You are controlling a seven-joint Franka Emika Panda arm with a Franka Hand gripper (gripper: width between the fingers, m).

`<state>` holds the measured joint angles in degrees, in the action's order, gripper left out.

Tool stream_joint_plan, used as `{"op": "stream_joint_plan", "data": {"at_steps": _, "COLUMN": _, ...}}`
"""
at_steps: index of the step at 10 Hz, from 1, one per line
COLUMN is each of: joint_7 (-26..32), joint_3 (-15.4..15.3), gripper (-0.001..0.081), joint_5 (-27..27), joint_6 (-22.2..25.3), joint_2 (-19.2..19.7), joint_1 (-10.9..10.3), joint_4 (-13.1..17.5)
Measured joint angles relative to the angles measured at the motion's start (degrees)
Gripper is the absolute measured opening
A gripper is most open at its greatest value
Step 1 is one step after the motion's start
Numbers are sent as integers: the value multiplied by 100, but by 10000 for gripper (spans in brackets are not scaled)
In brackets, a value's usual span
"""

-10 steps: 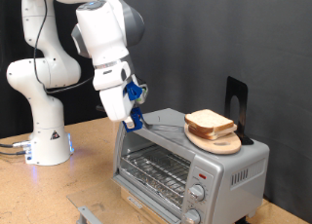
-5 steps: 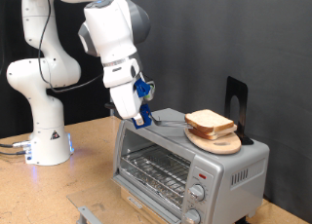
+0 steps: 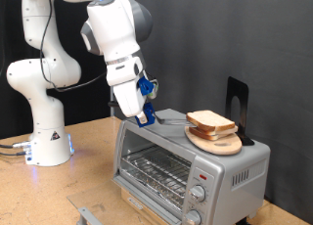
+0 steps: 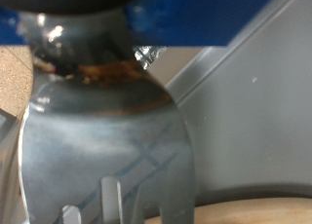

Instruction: Make a piece of toast with the oven

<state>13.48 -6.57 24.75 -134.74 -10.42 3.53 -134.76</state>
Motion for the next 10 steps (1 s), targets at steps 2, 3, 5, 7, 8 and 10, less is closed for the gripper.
{"op": "stream_joint_plan", "data": {"at_steps": 2, "joint_7": -23, "joint_3": -30, "gripper": 384, "joint_5": 0, "joint_6": 17, "joint_2": 1, "joint_1": 0, "joint_4": 17}}
{"op": "stream_joint_plan", "data": {"at_steps": 3, "joint_7": -34, "joint_3": -48, "gripper": 384, "joint_5": -10, "joint_6": 49, "joint_2": 2, "joint_1": 0, "joint_4": 27}}
{"op": "stream_joint_plan", "data": {"at_steps": 5, "joint_7": -186, "joint_3": -98, "gripper": 384, "joint_5": -113, "joint_6": 256, "joint_2": 16, "joint_1": 0, "joint_4": 90}}
{"op": "stream_joint_plan", "data": {"at_steps": 7, "joint_7": -382, "joint_3": -153, "gripper": 384, "joint_5": -209, "joint_6": 374, "joint_2": 49, "joint_1": 1, "joint_4": 162}}
{"op": "stream_joint_plan", "data": {"at_steps": 8, "joint_7": -448, "joint_3": -181, "gripper": 384, "joint_5": -219, "joint_6": 382, "joint_2": 85, "joint_1": 0, "joint_4": 206}}
{"op": "stream_joint_plan", "data": {"at_steps": 10, "joint_7": -561, "joint_3": -223, "gripper": 384, "joint_5": -231, "joint_6": 406, "joint_2": 188, "joint_1": 0, "joint_4": 323}}
